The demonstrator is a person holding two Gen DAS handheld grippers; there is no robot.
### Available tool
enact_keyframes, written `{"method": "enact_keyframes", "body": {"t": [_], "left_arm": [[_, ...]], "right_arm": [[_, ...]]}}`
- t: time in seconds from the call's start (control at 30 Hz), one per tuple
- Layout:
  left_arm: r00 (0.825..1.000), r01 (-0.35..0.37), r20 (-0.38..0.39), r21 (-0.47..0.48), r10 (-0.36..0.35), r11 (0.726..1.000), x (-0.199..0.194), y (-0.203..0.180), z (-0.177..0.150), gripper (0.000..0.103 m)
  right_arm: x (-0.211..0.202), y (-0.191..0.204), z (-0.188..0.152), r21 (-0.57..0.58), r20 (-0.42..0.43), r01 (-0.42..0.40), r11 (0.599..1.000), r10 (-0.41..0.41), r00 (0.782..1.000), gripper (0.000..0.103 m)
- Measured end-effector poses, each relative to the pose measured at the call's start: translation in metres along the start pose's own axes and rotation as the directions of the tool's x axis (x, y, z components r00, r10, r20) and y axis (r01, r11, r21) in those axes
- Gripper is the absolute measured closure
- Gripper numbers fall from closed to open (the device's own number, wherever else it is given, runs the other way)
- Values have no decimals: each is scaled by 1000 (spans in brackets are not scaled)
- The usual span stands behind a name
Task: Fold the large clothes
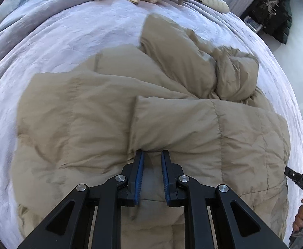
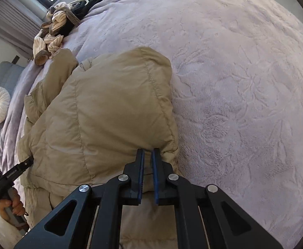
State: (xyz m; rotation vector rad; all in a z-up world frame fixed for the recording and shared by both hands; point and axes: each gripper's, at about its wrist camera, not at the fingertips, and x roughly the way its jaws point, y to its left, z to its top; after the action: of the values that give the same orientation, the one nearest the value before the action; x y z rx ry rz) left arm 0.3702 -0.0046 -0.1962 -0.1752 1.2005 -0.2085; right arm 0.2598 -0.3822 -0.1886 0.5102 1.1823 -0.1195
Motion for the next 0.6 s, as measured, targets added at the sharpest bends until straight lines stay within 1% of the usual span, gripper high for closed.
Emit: {"method": "enact_keyframes", "body": {"t": [0.07,0.13,0.2,0.27,0.43,0.53,0.6], "left_arm": [[999,-34,-3,-5,34,999,-6,7,-1,84],[999,-40,-11,-12,40,999,-13,13,-4,84],[999,-52,-14,-11,52,999,-23,19,-8,84],[998,-67,-11,0,67,998,-34,19,-13,84],[998,-63,-29,41,64,997,-55,10,-30,84],[997,-64,-37,67,66,996,-68,-2,-44,84],[997,-55,-51,67,59,996,-75,-7,-53,84]], "right_arm": [[-7,0,0,6,-4,17,1000,-17,1000,97],[-17,1,-2,12,-5,74,997,-74,997,96],[-26,0,-6,25,-7,100,995,-100,995,91],[-35,-2,-10,44,-15,87,995,-86,996,91],[-49,-1,-23,53,-39,71,996,-69,997,91],[-59,4,-42,61,-66,48,997,-44,997,91],[-64,7,-52,64,-79,38,997,-33,996,91]]}}
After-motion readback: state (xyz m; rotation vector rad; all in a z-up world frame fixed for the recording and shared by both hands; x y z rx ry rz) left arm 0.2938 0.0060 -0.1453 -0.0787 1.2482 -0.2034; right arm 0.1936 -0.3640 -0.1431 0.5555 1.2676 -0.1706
